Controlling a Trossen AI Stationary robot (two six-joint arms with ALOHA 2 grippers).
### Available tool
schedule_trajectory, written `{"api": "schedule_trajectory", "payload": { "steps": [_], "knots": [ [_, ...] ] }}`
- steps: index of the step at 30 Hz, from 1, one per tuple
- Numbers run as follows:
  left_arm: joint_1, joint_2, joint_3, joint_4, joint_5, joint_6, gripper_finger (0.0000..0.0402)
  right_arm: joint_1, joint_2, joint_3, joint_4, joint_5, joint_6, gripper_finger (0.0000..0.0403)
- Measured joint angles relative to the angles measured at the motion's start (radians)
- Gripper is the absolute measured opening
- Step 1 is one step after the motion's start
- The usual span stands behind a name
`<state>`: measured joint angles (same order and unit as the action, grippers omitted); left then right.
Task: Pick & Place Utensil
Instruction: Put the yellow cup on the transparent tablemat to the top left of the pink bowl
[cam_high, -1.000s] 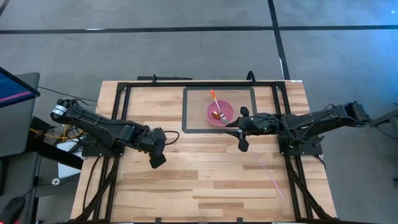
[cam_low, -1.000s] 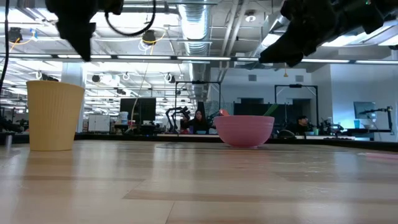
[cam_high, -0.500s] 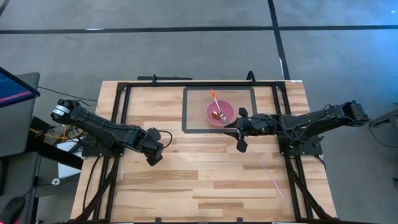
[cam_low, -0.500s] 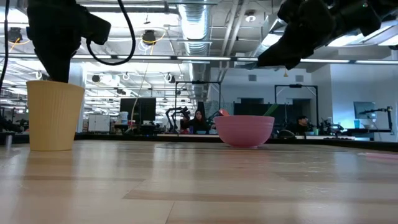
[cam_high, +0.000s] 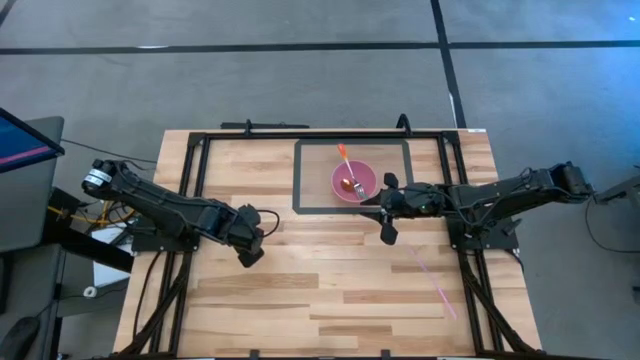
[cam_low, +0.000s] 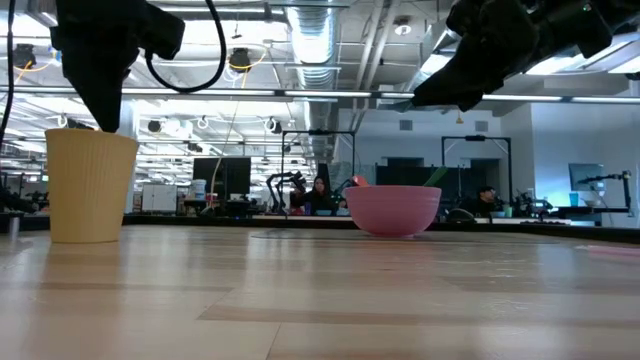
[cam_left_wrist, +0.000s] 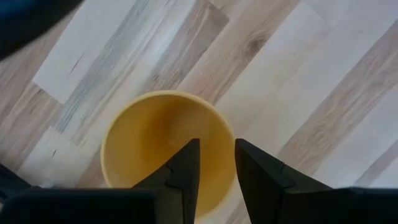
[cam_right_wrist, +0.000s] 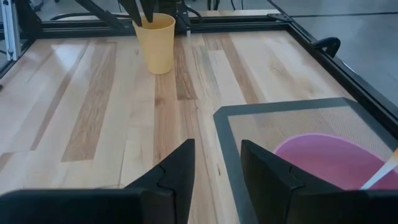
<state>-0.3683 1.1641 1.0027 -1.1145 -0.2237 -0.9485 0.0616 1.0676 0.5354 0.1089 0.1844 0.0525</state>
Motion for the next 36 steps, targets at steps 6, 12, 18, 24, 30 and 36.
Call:
{"api": "schedule_trajectory", "payload": {
  "steps": [6,12,18,24,30,36],
  "knots": [
    [0.000,0.000,0.000,0.025,0.006,-0.010,0.0101,0.000,0.000,0.000,0.000,0.000,0.000,0.0123],
    [0.000,0.001,0.000,0.062,0.017,-0.014,0.0101,0.000,0.000,0.000,0.000,0.000,0.000,0.0123],
    [0.000,0.003,-0.068,0.065,0.041,-0.029,0.0101,0.000,0.000,0.000,0.000,0.000,0.000,0.0123],
    [0.000,0.003,-0.117,0.083,0.040,-0.024,0.0092,0.000,0.000,0.000,0.000,0.000,0.000,0.0123],
    [0.000,0.003,-0.117,0.121,0.038,-0.014,0.0020,0.000,0.000,0.000,-0.001,0.000,-0.001,0.0123],
    [0.000,0.002,-0.117,0.201,0.006,0.062,0.0016,0.000,0.000,0.000,-0.002,0.000,-0.002,0.0123]
  ]
}}
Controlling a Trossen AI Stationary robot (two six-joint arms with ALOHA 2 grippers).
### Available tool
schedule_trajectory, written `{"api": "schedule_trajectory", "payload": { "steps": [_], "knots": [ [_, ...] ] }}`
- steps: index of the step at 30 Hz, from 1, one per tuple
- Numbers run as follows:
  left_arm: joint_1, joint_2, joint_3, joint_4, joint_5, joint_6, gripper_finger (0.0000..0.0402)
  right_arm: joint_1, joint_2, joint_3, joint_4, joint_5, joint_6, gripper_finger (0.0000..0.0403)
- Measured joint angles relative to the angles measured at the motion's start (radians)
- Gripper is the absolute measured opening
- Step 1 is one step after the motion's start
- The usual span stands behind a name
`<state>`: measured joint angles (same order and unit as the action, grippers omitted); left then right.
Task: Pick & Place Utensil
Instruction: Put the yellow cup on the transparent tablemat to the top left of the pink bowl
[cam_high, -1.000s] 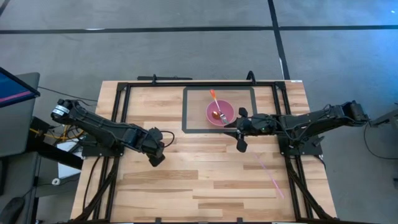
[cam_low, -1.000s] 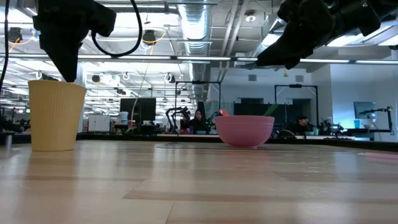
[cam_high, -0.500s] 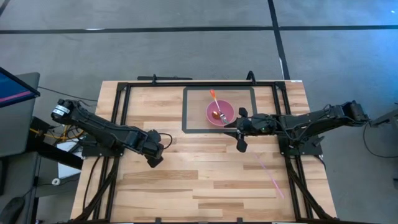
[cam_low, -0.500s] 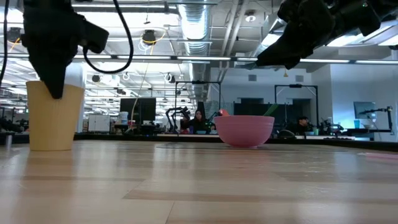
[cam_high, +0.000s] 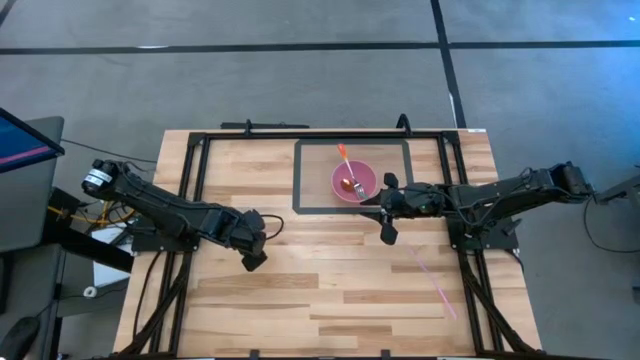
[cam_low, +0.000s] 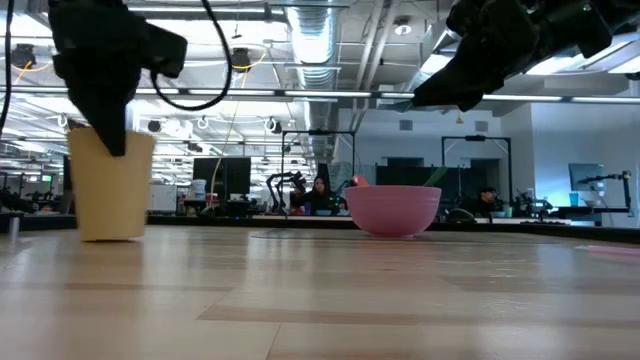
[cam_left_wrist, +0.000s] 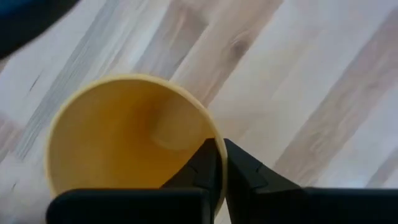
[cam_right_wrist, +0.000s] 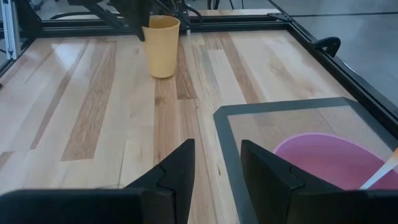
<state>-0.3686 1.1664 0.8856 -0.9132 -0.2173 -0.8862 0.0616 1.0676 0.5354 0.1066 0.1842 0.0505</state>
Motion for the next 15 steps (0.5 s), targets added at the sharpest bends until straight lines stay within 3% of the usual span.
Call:
{"api": "schedule_trajectory", "payload": {
  "steps": [9,15],
  "knots": [
    [0.068,0.002,-0.001,0.275,0.006,0.248,0.0010,0.000,0.000,0.000,-0.001,0.000,0.000,0.0123],
    [0.162,0.003,0.054,0.316,-0.036,0.455,0.0010,0.000,0.000,0.000,0.000,0.000,0.000,0.0123]
  ]
}}
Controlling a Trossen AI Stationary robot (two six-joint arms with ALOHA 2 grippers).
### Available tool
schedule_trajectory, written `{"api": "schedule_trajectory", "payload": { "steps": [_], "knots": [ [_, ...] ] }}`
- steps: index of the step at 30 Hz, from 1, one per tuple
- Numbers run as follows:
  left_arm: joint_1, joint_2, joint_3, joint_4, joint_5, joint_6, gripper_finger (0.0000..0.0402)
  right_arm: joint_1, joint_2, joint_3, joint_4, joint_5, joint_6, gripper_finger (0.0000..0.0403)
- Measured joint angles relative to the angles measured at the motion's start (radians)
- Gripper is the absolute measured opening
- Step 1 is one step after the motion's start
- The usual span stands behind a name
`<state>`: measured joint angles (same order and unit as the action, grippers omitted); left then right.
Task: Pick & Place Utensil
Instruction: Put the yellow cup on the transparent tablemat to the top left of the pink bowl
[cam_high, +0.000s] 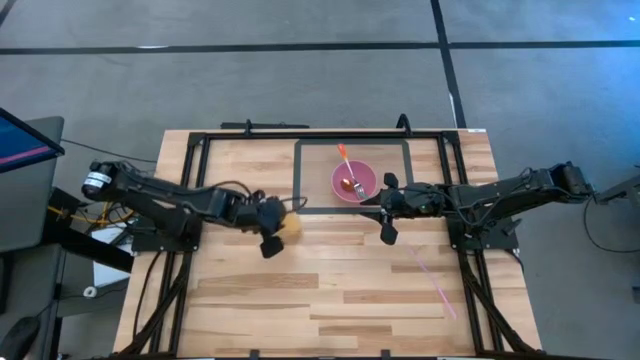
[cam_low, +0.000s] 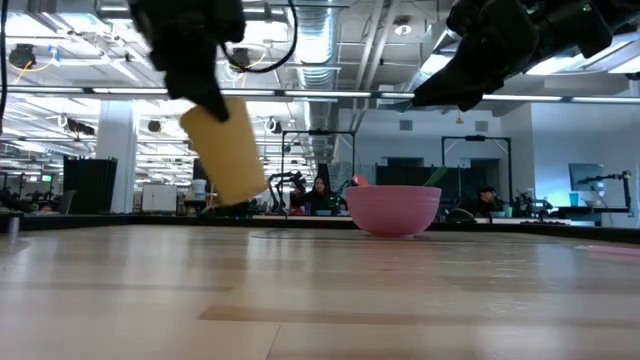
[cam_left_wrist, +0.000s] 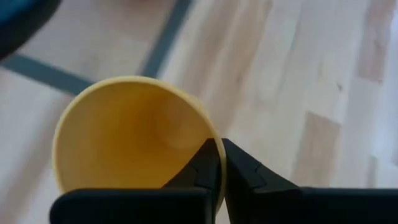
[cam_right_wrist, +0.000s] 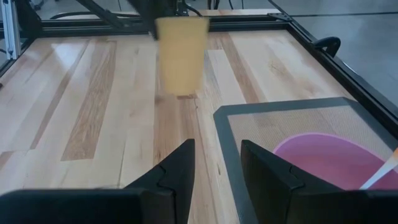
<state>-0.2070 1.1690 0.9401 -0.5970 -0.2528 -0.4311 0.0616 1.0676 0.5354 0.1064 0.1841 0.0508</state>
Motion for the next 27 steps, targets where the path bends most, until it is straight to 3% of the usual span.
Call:
{"api": "schedule_trajectory", "payload": {
  "steps": [6,13,19,27],
  "knots": [
    [0.102,0.055,0.094,0.058,0.001,0.204,0.0011,0.000,0.000,0.000,0.006,0.000,-0.006,0.0123],
    [0.231,0.236,0.275,0.050,0.026,0.416,0.0010,0.000,0.000,0.000,0.006,0.000,-0.006,0.0123],
    [0.348,0.325,0.373,0.038,0.038,0.528,0.0015,-0.002,0.000,0.000,0.003,0.000,-0.009,0.0123],
    [0.516,0.424,0.384,0.040,0.036,0.540,0.0014,-0.026,0.000,0.000,0.002,0.000,-0.009,0.0123]
  ]
}}
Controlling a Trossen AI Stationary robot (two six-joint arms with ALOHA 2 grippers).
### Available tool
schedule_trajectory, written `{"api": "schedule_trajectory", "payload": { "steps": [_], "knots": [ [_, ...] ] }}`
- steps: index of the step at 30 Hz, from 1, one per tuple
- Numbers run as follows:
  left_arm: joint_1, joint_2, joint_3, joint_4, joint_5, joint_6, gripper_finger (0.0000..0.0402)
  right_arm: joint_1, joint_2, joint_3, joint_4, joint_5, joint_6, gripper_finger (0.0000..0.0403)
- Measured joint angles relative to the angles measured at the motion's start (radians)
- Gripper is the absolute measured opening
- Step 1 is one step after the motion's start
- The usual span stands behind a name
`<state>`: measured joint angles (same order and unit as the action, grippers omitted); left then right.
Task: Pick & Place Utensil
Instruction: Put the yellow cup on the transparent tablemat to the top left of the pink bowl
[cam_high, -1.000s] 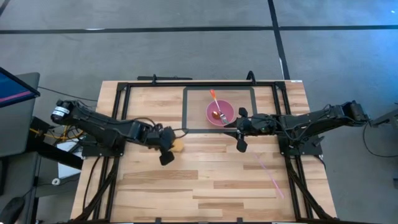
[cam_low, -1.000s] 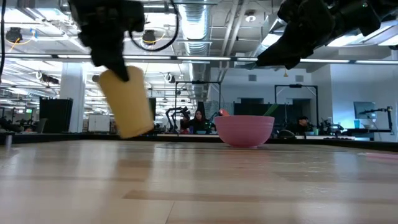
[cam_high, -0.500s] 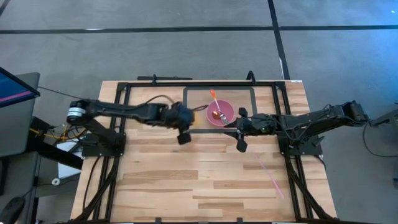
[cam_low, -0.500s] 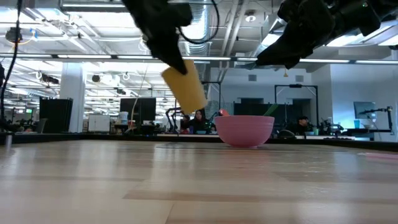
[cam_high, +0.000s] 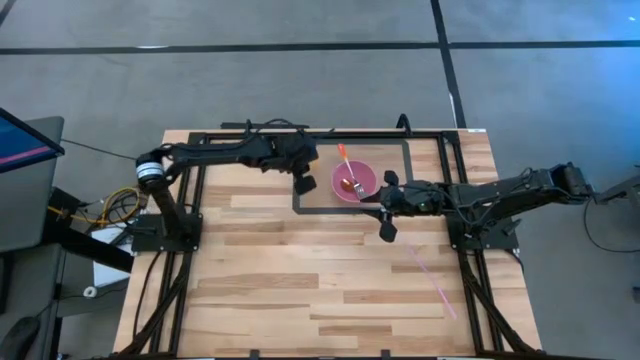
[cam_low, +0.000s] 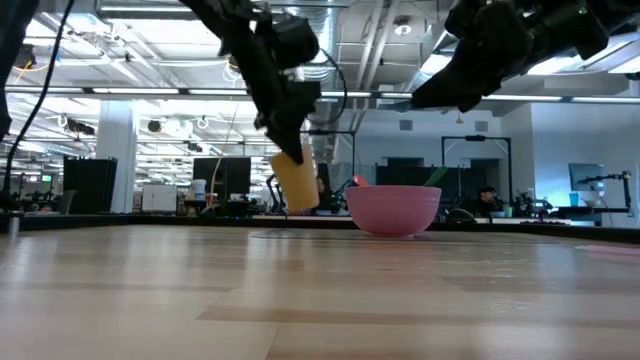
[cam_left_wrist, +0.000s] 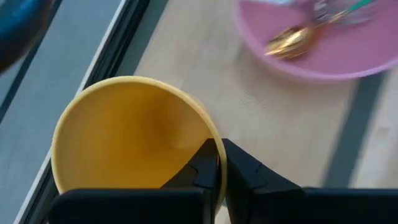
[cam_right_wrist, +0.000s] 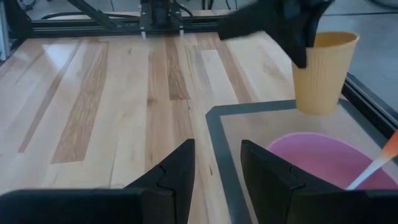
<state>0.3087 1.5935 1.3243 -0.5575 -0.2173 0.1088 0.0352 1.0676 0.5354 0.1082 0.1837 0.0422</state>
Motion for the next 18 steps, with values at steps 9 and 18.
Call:
{"api": "schedule_trajectory", "payload": {
  "steps": [9,18],
  "knots": [
    [0.047,0.105,0.000,0.091,0.001,0.061,0.0010,-0.019,0.000,0.000,-0.016,0.000,0.000,0.0123],
    [0.056,0.119,-0.016,0.123,0.004,0.077,0.0020,-0.018,0.000,0.000,-0.035,0.000,0.000,0.0123]
  ]
}}
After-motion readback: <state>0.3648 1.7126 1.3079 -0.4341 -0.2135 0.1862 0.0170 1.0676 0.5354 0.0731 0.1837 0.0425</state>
